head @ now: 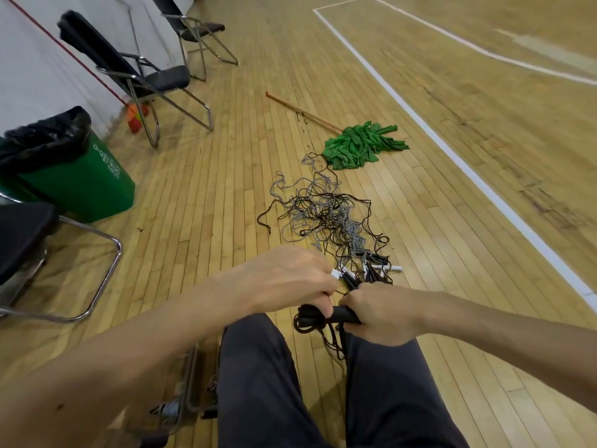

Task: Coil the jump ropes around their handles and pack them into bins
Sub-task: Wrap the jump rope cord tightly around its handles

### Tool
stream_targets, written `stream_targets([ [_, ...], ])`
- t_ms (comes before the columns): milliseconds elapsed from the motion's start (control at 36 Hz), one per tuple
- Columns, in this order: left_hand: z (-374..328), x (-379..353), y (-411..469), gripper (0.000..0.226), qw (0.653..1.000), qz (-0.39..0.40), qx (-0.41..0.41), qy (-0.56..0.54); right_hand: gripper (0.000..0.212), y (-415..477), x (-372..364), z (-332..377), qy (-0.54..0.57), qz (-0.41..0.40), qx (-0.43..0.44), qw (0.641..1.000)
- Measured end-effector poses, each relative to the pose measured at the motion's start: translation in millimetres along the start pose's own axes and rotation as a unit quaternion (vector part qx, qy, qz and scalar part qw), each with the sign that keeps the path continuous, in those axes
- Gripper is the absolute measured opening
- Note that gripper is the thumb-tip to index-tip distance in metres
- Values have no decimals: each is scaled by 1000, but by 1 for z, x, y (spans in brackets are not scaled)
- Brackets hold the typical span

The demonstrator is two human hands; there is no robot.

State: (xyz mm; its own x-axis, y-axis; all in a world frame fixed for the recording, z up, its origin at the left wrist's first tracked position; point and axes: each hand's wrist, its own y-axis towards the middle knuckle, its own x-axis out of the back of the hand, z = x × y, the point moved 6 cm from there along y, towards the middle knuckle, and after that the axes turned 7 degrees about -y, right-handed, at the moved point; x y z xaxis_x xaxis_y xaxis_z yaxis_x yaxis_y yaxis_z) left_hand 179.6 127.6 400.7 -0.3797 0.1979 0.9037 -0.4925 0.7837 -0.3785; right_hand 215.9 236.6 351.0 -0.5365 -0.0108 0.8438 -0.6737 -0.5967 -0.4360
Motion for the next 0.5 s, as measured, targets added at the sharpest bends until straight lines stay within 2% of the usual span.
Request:
stream_targets([
  [83, -14, 20, -12, 38, 993, -47, -36, -104, 17, -8, 0, 5, 37, -32, 45, 998],
  [167, -23, 32, -13, 26, 970, -74, -49, -226, 13, -15, 3, 11, 64, -57, 77, 993],
  [222, -22, 37, -15, 16, 944, -93, -42, -314, 14, -22, 11, 17, 86, -84, 103, 987],
  [306, -23, 45, -19, 17, 889, -106, -52, -442, 15, -31, 23, 26, 123, -128, 132, 975],
  [417, -28, 57, -20, 13, 827, -121, -118, -536, 21, -39, 38, 31, 202, -195, 146, 949],
  [500, -28, 61, -17, 16, 802, -149, -123, -565, 23, -42, 46, 27, 285, -227, 141, 920],
])
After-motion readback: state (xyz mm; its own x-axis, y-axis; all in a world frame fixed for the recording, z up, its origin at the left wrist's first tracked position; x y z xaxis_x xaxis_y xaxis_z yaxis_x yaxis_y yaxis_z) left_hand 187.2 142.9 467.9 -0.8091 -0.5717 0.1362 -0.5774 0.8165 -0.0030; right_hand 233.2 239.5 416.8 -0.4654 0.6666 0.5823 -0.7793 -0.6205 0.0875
